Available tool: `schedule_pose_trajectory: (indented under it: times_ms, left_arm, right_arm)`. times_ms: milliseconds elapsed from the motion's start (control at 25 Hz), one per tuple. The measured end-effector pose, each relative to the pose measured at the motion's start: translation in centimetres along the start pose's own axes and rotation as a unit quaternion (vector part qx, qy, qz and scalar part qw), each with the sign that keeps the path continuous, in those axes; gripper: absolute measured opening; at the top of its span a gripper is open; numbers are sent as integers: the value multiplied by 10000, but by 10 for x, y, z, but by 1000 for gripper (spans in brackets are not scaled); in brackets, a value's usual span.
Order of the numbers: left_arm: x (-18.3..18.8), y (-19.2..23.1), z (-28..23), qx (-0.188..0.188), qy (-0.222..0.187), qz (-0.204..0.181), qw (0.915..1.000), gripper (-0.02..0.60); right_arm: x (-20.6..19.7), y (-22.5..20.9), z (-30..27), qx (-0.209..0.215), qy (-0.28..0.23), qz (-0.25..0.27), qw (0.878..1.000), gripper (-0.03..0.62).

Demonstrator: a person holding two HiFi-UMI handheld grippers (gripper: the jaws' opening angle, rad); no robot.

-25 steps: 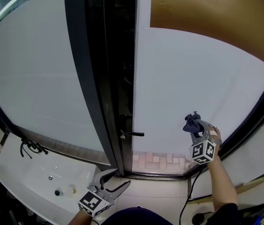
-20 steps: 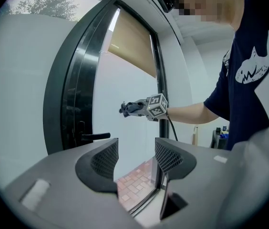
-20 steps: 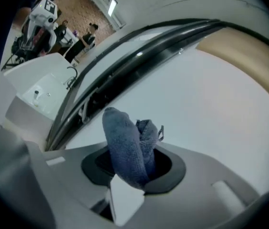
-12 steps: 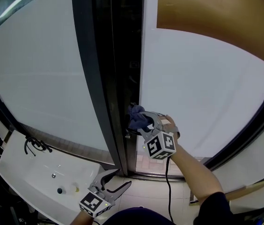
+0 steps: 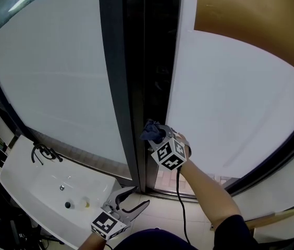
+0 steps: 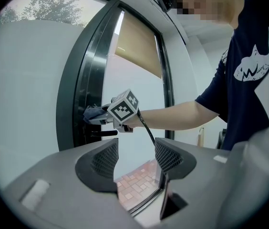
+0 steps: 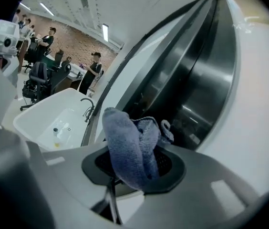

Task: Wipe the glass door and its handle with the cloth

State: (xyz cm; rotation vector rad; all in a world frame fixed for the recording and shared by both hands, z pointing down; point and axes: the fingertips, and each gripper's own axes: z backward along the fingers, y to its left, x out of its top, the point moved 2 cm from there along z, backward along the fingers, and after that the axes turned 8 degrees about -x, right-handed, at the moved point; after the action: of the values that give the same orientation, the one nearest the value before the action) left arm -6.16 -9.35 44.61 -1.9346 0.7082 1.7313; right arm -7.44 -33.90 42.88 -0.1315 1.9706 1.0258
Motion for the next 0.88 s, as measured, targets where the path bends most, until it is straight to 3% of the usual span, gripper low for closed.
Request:
schedule_pose_trajectory:
  times_ms: [160,360,480,880]
  left_arm:
    - [2,-2,-2,-30,58,78,9999,236]
    - [5,-7,-12,-166,-3,36,9999,236]
    - [4,-10,-15,-199,43,44,9998,236]
    - [7,-11,-36,-351,21,-23,9994,236]
  right_arm:
    - [-16,20,-3,428,439,-52,9981,129]
    - [-25,20,3,563,617,-301,9961,129]
    - [-36,16,16,667,839,-177,9941,129]
    - [-81,-12,57,411,1310,47,9905,129]
